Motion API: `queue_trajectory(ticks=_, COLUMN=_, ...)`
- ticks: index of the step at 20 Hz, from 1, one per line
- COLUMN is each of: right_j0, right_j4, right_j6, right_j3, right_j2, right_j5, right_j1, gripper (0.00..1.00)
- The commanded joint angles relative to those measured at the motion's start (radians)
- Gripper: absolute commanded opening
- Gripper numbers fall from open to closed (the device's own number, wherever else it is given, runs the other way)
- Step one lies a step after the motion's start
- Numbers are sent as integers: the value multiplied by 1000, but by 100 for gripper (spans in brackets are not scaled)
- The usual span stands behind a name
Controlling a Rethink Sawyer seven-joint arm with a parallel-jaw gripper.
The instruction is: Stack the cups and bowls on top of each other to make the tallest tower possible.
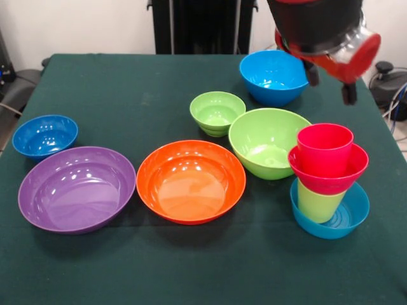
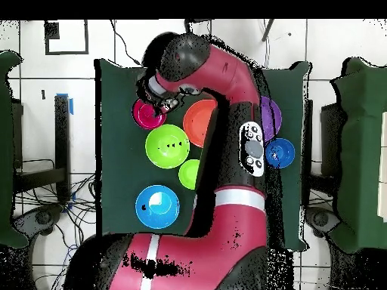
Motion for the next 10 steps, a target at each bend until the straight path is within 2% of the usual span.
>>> queue_trajectory(ticks=1, right_j0=63, right_j4=-106, right_j6=38, right_j3=357, right_j2=-67, right_j5=-156, right_j1=-165, gripper=100)
queue_trajectory(ticks=10, right_j0=81, right_j4=-220, right_j6=-29, right_j3=623, right_j2=-146, right_j5=-451, right_j1=-257, gripper=100)
